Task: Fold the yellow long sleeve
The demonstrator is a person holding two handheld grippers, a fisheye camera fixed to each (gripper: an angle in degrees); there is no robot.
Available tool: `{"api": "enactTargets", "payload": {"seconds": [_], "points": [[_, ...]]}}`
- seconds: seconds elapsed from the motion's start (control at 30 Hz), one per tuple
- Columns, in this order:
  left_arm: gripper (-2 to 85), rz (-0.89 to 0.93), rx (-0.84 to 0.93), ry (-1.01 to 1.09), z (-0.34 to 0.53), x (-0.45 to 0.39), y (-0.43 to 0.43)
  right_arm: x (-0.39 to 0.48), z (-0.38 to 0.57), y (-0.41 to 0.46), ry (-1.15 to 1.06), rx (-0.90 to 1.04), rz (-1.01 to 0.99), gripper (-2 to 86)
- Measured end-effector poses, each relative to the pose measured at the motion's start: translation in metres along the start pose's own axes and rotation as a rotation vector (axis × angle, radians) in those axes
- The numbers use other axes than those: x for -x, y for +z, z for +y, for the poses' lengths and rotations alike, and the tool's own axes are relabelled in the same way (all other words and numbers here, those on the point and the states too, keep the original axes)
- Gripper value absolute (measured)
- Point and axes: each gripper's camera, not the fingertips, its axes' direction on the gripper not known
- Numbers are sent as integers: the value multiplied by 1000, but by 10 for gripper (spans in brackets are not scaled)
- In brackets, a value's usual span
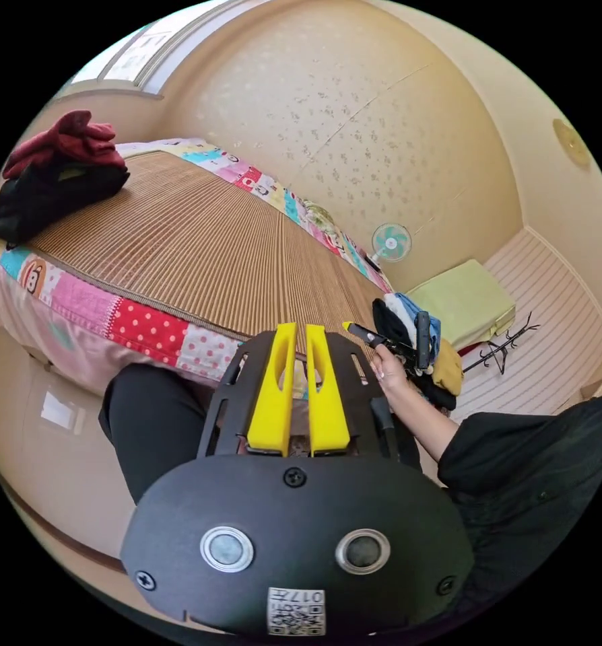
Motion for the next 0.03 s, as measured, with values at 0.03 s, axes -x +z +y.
{"api": "enactTargets", "payload": {"seconds": [0.03], "points": [[55, -61, -7, -14, -7, 15, -10, 5, 1, 11, 35, 12, 9, 5]]}}
